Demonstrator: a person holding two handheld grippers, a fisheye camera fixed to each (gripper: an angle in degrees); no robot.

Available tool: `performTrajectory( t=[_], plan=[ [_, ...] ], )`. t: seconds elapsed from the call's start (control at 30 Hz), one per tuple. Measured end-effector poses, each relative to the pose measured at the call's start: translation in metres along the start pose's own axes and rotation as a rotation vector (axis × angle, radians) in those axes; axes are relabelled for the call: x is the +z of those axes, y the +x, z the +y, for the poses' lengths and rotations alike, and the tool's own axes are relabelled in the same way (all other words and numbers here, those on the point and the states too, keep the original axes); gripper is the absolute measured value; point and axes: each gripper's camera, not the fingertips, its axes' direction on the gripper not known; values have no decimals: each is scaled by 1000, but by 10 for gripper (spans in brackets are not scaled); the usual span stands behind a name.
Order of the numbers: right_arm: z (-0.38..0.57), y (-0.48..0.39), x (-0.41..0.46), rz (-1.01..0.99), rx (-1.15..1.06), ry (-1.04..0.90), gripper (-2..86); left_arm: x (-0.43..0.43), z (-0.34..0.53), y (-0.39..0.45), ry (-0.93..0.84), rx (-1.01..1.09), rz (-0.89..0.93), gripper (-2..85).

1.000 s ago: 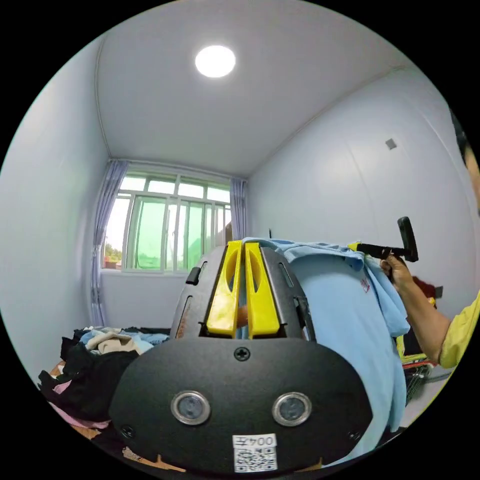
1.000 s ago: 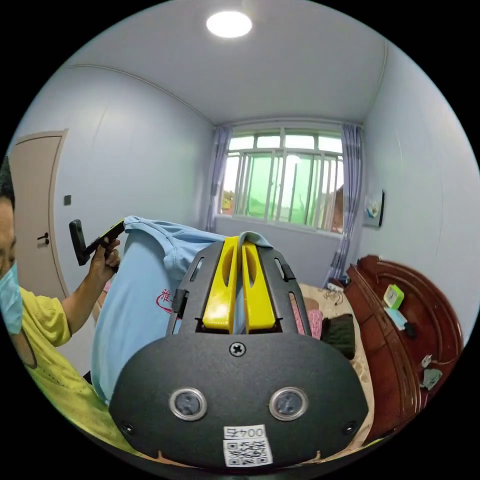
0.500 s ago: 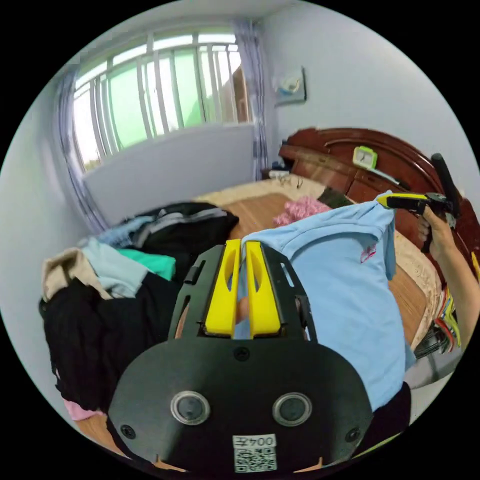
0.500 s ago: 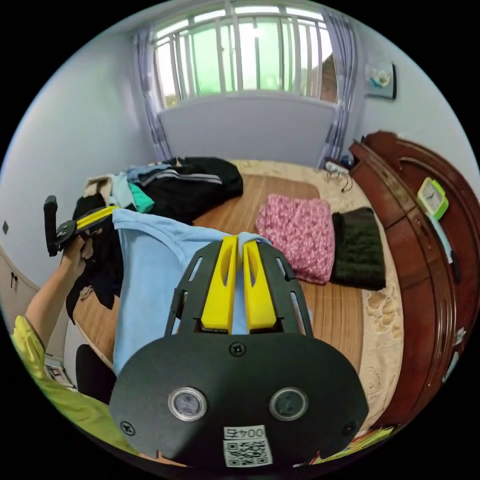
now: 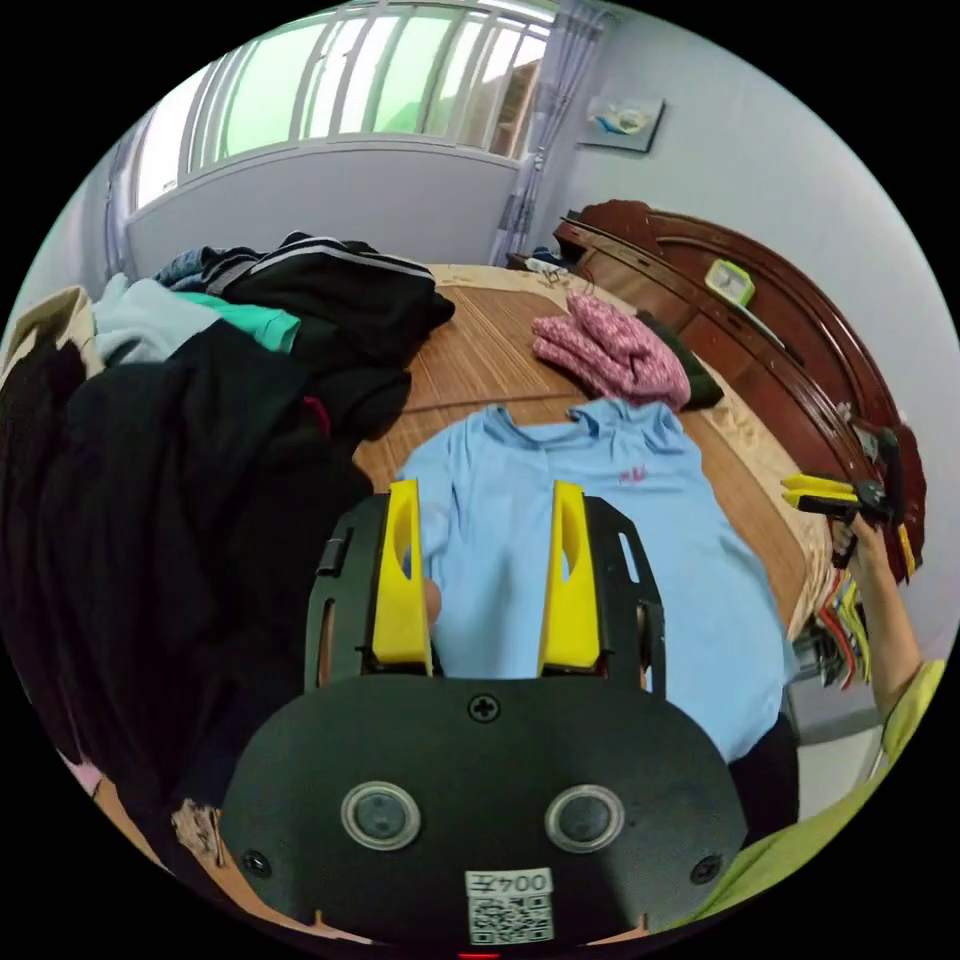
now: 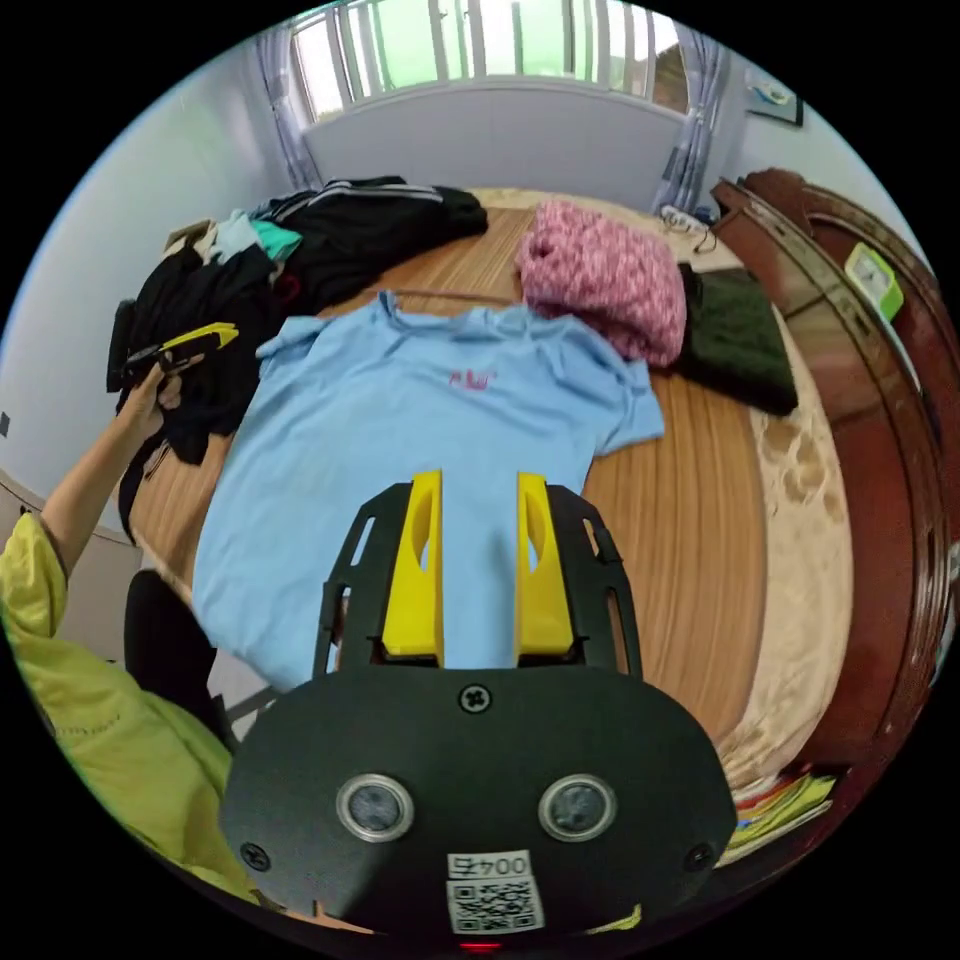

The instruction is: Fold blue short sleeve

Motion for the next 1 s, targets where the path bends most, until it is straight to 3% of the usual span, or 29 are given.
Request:
performTrajectory(
  t=[0.17, 0.43, 0.6, 0.8, 1.0],
  plan=[
    [118, -1, 25, -14, 113, -48, 105, -10, 108, 16, -95, -20, 38, 171],
    [176, 5, 65, 60, 206, -124, 83, -8, 223, 70, -222, -100, 104, 164],
    [184, 12, 101, 98, 208, -238, 86, -7, 253, 96, -253, -151, 130, 164],
    [200, 3, 115, 160, 205, -220, 86, 3, 266, 126, -260, -130, 132, 181],
    [226, 14, 113, 49, 270, -189, 84, 17, 285, 159, -360, -55, 103, 187]
  ],
)
